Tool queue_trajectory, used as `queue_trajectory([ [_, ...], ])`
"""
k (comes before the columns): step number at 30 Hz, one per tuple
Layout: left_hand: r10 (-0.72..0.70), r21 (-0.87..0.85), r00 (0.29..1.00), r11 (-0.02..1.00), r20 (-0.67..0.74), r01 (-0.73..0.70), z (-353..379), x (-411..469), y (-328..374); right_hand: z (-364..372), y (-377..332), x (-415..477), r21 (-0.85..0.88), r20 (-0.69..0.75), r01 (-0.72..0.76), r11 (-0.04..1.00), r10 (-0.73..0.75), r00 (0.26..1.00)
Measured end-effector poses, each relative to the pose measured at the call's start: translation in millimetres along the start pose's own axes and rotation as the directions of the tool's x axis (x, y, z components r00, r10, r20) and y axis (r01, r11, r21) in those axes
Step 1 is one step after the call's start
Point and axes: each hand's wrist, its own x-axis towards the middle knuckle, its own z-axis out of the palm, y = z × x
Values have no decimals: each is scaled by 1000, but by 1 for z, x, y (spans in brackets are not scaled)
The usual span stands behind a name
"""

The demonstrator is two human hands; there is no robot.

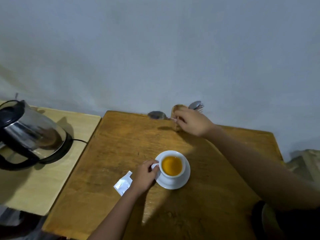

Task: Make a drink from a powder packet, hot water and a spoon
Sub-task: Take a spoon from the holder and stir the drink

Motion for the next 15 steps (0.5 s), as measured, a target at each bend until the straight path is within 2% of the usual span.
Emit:
queue_trajectory([
  [3,-2,5,999,1000,40,2,-4,0,3,-2,-9,-27,-48,255,-148,988,155,954],
  [6,12,16,998,1000,57,-13,-5,0,5,1,-22,-47,-106,396,-276,955,295,870],
  [11,14,12,999,1000,45,-15,-4,-1,2,19,-35,-66,-73,376,-474,877,465,802],
  [15,-1,24,999,1000,54,-1,-3,-2,2,41,-43,-79,64,214,-569,820,546,810],
])
